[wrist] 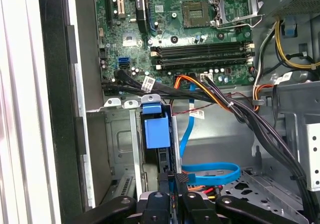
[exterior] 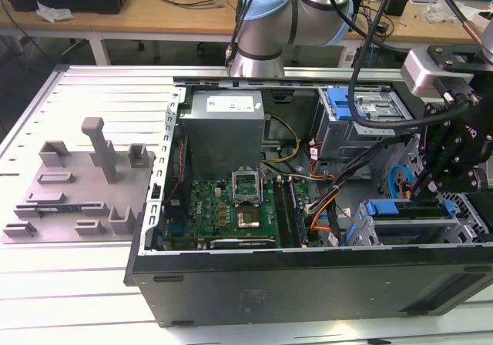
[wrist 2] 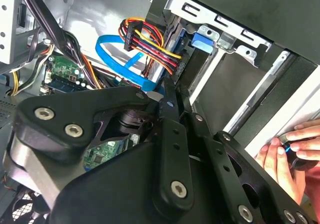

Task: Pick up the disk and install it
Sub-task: 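Insert the second disk wire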

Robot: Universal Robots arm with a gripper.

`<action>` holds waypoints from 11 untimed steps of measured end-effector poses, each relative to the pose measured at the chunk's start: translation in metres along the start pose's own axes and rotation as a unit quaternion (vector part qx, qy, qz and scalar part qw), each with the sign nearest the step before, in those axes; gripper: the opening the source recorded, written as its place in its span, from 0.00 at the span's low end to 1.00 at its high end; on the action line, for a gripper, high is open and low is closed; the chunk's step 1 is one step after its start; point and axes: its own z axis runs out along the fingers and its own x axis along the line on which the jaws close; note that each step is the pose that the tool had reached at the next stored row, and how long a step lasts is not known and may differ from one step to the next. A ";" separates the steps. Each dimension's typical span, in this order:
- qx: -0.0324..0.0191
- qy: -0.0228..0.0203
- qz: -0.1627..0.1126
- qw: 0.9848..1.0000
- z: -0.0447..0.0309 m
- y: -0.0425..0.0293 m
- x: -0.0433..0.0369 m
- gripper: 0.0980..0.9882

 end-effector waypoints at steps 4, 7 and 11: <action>0.000 0.000 0.000 1.000 0.0013 -0.0007 0.0000 0.07; 0.000 0.000 0.000 1.000 0.0018 -0.0012 -0.0001 0.07; 0.000 0.000 0.000 1.000 0.0035 -0.0013 -0.0001 0.07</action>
